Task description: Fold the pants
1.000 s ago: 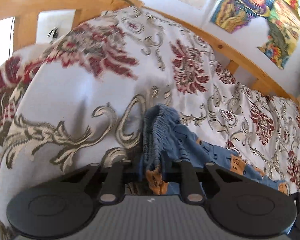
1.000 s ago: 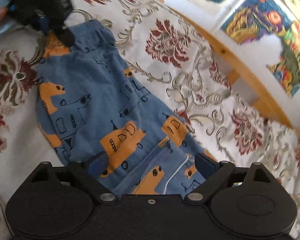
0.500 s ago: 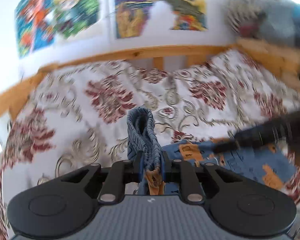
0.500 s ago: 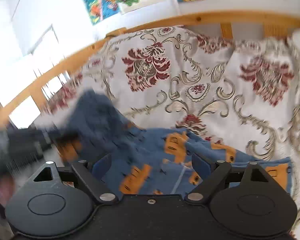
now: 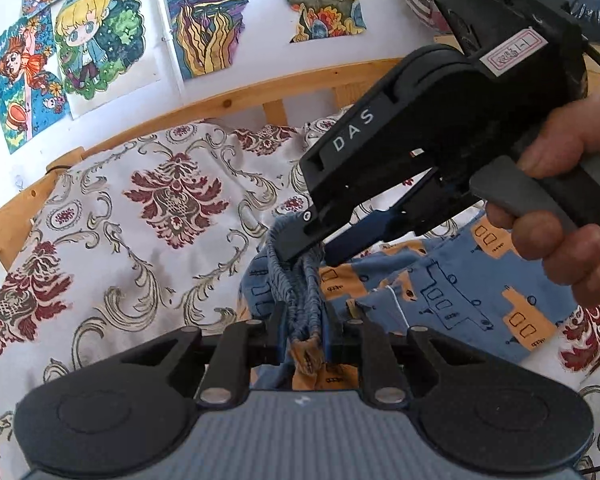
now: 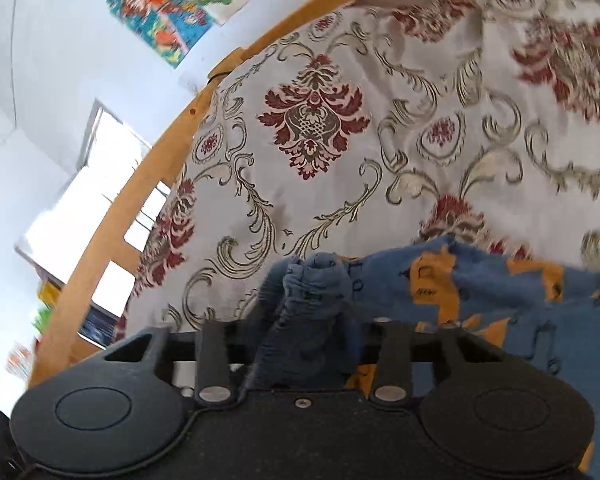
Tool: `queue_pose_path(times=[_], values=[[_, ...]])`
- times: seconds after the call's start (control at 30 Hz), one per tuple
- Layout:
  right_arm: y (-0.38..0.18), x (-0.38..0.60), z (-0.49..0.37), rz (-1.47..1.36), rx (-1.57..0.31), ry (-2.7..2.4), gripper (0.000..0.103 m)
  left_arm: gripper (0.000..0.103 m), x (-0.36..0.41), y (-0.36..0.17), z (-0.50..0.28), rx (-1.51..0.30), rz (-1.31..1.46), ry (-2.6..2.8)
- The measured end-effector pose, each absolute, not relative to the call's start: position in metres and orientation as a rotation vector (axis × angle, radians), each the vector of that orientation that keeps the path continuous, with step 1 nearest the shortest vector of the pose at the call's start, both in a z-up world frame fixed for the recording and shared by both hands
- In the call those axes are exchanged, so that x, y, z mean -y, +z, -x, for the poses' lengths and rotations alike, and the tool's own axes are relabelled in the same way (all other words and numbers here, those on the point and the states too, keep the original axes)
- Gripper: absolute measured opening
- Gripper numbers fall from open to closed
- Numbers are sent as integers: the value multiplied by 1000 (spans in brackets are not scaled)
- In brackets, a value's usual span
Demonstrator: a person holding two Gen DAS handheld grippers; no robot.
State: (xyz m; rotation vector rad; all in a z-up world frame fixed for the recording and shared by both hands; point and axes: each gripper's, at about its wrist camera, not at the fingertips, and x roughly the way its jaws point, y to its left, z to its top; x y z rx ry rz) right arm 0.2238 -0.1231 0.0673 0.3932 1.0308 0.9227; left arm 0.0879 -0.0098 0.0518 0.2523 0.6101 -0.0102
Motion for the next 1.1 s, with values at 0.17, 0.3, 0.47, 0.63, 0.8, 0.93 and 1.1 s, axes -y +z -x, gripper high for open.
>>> queue_pose_path(times=[0.17, 0.3, 0.47, 0.63, 0.8, 0.93, 1.1], values=[[63, 127, -220, -419, -1016, 912, 19, 18, 15, 50, -87, -612, -268, -15], [63, 134, -220, -438, -1008, 907, 11, 19, 21, 55, -86, -609, -279, -19], [71, 147, -222, -441, -979, 913, 11, 19, 32, 66, -91, -607, -268, -45], [79, 169, -227, -431, -952, 904, 11, 18, 49, 74, -99, -607, -260, -76], [86, 197, -232, -419, -932, 884, 11, 19, 75, 77, -106, -601, -277, -123], [86, 222, -235, -407, -924, 858, 11, 19, 96, 75, -114, -608, -277, -174], [80, 255, -241, -391, -931, 802, 11, 19, 124, 65, -126, -623, -290, -237]])
